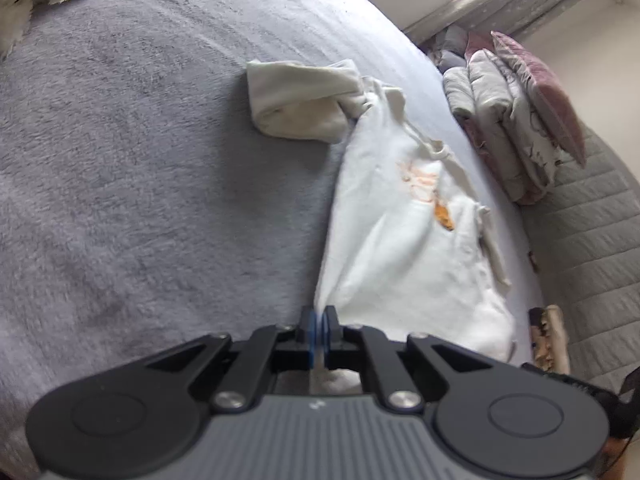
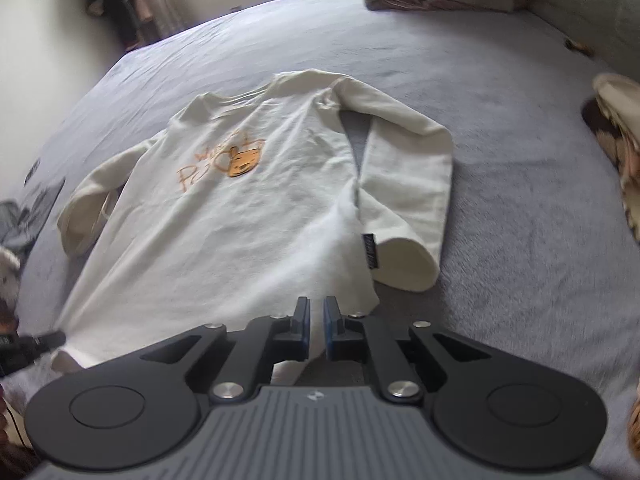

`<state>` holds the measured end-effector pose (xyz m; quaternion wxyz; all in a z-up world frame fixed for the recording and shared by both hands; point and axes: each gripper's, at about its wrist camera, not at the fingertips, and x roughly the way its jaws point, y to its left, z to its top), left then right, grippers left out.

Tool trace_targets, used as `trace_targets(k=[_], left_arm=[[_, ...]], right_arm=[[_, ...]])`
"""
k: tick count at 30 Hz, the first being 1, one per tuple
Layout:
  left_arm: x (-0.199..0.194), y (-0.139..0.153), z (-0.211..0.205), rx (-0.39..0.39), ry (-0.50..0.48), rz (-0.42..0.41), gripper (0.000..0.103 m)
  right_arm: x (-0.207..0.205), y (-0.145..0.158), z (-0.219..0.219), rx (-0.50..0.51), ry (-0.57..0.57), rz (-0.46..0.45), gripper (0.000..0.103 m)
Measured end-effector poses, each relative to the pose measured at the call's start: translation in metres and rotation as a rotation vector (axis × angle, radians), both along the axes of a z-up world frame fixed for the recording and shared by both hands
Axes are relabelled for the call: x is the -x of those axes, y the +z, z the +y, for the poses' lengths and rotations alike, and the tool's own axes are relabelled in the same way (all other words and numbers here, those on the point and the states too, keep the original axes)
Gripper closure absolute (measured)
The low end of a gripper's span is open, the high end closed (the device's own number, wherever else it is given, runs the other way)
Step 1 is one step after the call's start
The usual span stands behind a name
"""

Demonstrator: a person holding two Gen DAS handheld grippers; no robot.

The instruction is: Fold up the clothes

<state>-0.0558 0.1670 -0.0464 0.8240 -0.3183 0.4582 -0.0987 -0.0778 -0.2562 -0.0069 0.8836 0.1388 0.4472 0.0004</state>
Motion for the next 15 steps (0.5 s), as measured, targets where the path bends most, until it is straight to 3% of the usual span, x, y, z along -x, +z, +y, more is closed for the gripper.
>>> trace_targets(k=[5, 8, 11, 15], left_arm=[[-0.005, 0.0, -0.002, -0.036, 0.0, 0.018, 0.098], [-0.003, 0.009, -0.001, -0.091, 0.014, -0.029, 0.098], [-0.004, 0.012, 0.0, -0.101, -0.014, -0.041, 0.089], [-0.005, 0.006, -0.003, -0.095, -0.054, -0.022, 0.086]], right_arm=[[0.001, -0.023, -0.02, 0.001, -0.047, 0.055, 0.088], [-0.003, -0.037, -0.021, -0.031, -0.035, 0.082, 0.087], [-0.008, -0.043, -0.015, -0.034, -0.01, 0.078, 0.072], [-0.021, -0.042, -0.007, 0.011, 0.025, 0.042, 0.062]])
